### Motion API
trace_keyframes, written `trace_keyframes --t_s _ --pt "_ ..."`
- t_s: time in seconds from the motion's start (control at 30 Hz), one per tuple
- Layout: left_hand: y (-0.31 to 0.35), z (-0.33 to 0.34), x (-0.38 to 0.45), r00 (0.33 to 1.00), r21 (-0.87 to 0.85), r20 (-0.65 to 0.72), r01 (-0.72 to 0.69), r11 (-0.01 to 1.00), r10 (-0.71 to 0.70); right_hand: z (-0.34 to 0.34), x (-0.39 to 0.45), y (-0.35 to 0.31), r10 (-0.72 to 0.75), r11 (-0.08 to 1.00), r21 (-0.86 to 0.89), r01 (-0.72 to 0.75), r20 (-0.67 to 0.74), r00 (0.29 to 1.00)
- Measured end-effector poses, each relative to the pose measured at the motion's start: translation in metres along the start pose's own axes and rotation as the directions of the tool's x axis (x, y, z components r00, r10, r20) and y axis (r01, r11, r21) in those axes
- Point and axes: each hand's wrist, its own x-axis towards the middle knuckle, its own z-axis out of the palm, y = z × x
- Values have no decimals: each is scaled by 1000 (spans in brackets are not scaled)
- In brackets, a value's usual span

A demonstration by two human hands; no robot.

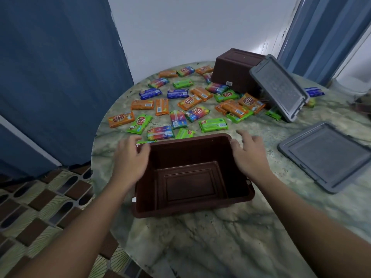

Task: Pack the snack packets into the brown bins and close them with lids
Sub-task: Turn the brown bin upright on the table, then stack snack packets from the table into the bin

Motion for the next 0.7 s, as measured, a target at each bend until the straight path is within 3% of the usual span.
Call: trace_keyframes --t_s 0.13,0.27,0.47,0.7 --pt "16 24 20 945 355 310 -214 910 101 8 23 -24 -282 911 -244 332 220 934" --pt "0 31 23 945 418 256 -296 859 202 30 37 -33 -324 766 -401 502 433 841" --pt "-36 13 30 942 451 245 -322 833 231 67 25 -45 -391 759 -401 512 348 852" --pt "-49 -2 33 947 474 239 -307 825 215 79 20 -63 -348 770 -399 497 389 853"
